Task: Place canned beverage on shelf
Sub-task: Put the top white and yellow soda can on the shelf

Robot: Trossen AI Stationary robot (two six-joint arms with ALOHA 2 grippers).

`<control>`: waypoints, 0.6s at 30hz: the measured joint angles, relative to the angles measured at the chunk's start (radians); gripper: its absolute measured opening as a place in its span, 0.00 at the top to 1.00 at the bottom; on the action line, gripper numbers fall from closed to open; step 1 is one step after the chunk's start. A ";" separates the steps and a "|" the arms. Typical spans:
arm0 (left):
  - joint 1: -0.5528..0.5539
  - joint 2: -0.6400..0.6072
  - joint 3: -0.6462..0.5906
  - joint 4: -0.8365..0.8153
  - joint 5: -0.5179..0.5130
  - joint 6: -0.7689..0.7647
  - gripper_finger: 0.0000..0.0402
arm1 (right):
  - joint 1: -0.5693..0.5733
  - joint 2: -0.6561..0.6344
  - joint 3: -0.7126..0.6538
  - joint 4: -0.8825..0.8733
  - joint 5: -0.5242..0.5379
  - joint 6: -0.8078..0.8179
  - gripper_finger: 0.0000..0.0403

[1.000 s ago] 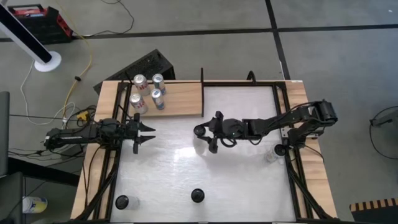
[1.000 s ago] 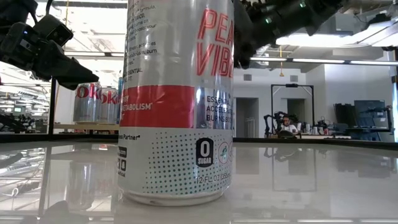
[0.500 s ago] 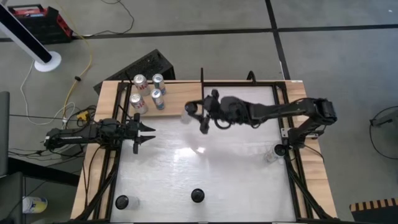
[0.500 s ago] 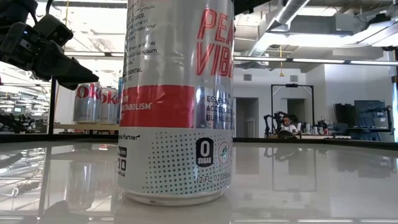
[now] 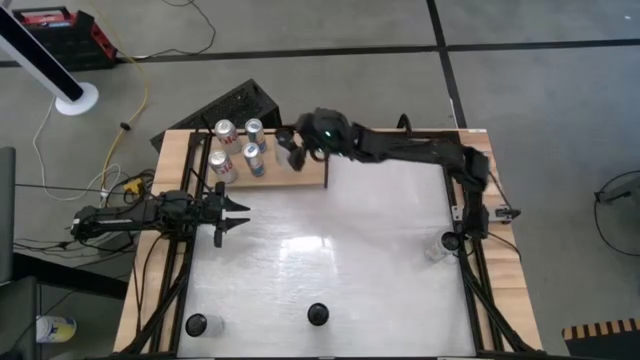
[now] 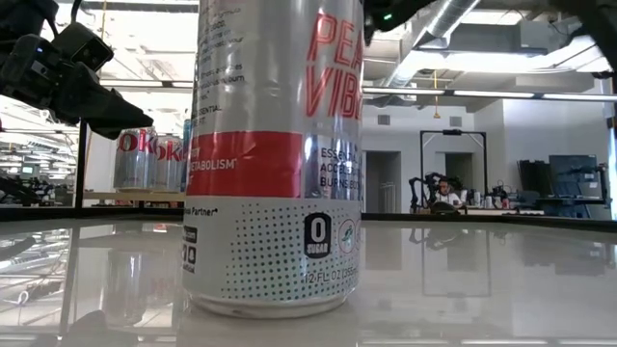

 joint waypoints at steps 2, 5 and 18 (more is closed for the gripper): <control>0.000 0.000 0.000 0.000 0.000 0.000 0.66 | -0.026 0.059 0.081 -0.049 -0.027 0.000 0.31; 0.000 0.000 0.000 0.000 -0.001 0.000 0.66 | -0.052 0.143 0.179 -0.070 -0.052 0.001 0.31; 0.000 0.000 0.000 0.000 -0.002 0.000 0.66 | -0.136 0.262 0.294 -0.149 -0.090 -0.002 0.32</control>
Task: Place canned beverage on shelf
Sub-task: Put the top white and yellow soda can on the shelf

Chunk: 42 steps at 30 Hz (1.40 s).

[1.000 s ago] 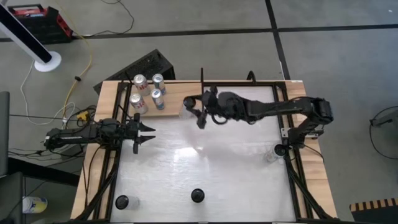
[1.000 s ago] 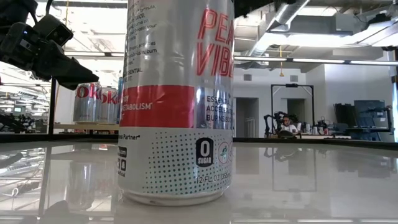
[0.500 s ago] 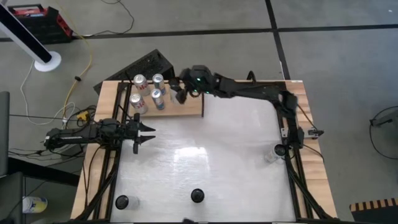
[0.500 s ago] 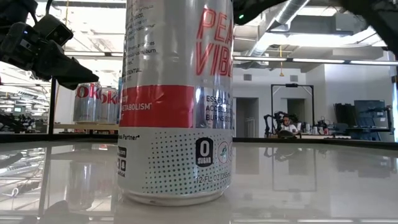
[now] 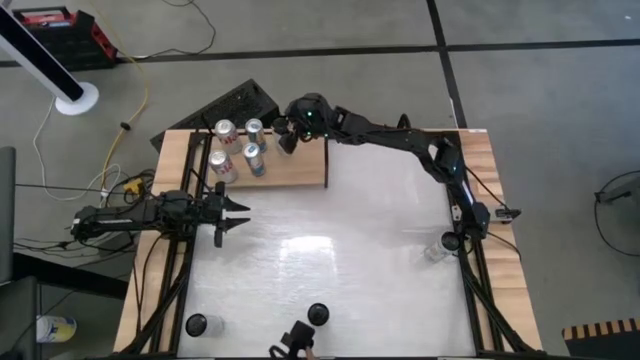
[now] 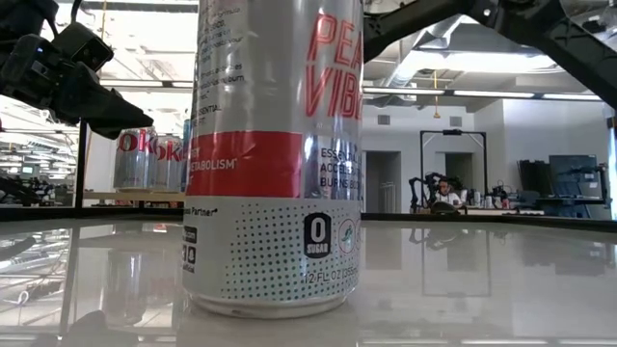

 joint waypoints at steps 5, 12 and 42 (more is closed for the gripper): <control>0.000 0.000 0.000 0.000 0.000 0.000 0.66 | -0.013 -0.001 0.000 0.000 0.000 -0.006 0.32; 0.000 0.000 0.000 0.000 -0.001 0.000 0.66 | -0.017 0.038 0.002 0.027 0.011 -0.016 0.32; 0.000 0.000 0.000 0.000 -0.001 0.000 0.66 | -0.024 0.037 0.001 0.000 0.021 -0.065 0.22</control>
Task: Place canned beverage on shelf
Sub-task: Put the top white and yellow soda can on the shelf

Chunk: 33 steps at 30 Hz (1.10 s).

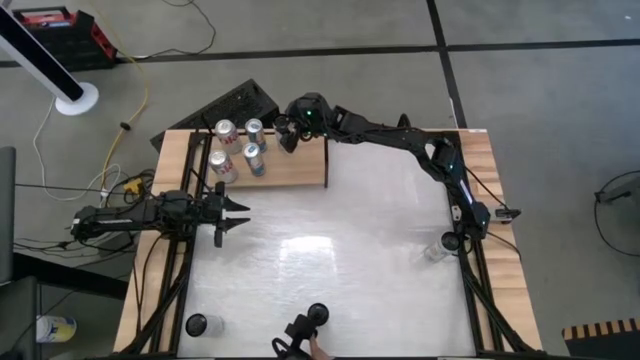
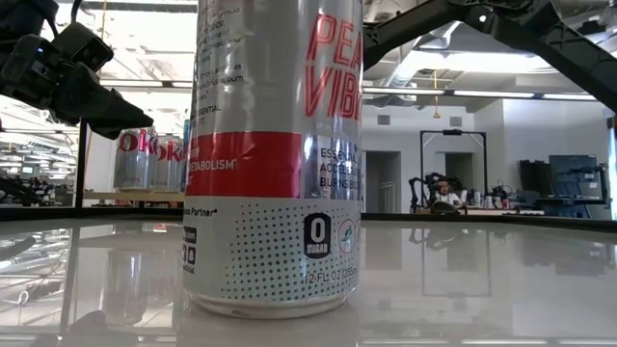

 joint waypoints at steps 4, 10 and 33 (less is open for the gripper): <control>0.000 0.000 0.000 0.000 0.000 0.000 0.66 | 0.000 0.001 -0.003 -0.015 0.000 -0.001 0.20; 0.000 0.000 0.000 0.000 0.000 0.000 0.66 | 0.003 0.002 -0.003 -0.004 0.000 0.001 0.16; 0.000 0.000 0.000 0.000 0.000 0.000 0.66 | 0.106 -0.153 0.146 -0.211 -0.079 -0.069 0.10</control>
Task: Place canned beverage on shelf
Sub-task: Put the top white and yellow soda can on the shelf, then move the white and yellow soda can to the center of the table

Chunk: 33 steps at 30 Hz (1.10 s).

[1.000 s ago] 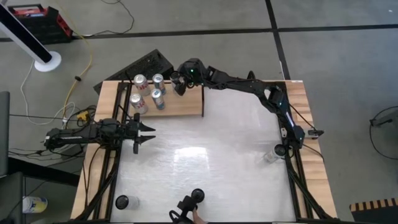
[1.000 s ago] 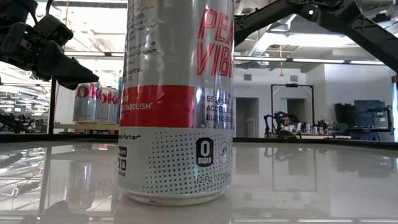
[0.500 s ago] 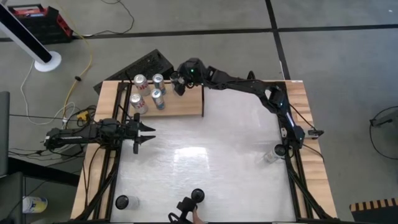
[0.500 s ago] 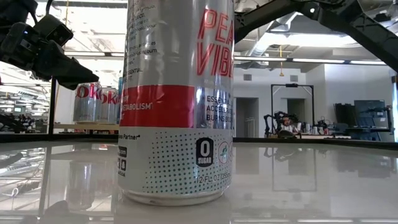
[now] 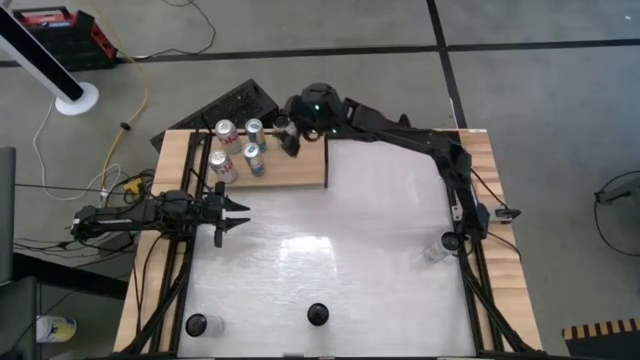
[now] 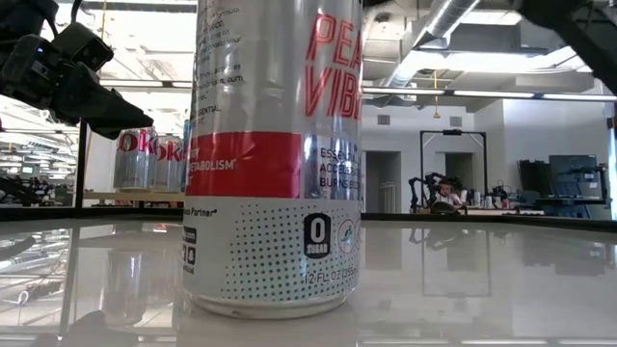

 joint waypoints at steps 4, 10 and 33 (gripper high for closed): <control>0.000 0.000 0.000 0.000 0.000 0.000 0.66 | 0.075 -0.073 0.037 -0.194 0.001 -0.021 0.10; 0.000 0.000 0.000 0.000 0.000 0.000 0.66 | 0.195 -0.194 0.053 -0.485 0.004 0.068 0.10; 0.000 0.000 -0.003 0.027 -0.070 -0.480 0.66 | 0.872 -0.474 -0.342 -0.798 0.601 0.322 0.11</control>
